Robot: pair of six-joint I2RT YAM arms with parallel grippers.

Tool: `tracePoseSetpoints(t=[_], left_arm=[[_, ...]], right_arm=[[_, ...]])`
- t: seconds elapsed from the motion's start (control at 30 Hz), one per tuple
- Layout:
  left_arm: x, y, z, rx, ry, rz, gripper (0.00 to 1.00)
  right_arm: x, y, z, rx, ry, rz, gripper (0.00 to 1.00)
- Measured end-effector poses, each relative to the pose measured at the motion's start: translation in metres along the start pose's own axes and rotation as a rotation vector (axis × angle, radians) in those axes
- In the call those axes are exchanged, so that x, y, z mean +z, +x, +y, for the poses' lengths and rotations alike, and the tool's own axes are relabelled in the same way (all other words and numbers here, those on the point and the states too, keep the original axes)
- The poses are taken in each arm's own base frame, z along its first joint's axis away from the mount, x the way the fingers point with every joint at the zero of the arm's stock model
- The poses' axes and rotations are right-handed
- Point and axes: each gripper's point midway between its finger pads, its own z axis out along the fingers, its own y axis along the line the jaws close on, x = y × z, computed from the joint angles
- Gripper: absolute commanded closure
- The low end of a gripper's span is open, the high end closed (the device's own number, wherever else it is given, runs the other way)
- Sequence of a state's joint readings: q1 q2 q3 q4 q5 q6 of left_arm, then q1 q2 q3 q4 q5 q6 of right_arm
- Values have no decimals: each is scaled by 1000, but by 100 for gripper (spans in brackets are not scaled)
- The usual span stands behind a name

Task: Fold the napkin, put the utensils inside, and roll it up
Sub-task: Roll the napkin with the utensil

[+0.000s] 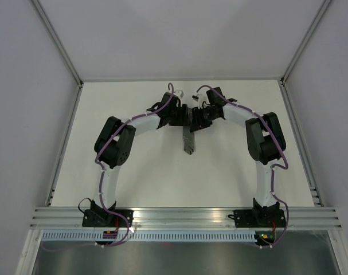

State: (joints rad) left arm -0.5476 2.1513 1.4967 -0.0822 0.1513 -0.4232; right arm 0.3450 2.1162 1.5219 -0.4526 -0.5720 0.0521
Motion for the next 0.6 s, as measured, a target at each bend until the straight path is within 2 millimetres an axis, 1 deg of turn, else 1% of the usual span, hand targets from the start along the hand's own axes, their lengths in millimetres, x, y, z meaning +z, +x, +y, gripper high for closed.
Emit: tracePoseSetpoints(t=[0.23,0.47,0.6], left_arm=[[-4,-3,-2,1,2,-5,40],[-13,-13,-8,5,11,-25,39],[-13,-16,-10,6,14,-32,39]], right_arm=[[-1,-3,1,-3,0,-3,62],[-3,-5,2,-6,0,-4,62],[-3,-4,2,-5,0,-2,62]])
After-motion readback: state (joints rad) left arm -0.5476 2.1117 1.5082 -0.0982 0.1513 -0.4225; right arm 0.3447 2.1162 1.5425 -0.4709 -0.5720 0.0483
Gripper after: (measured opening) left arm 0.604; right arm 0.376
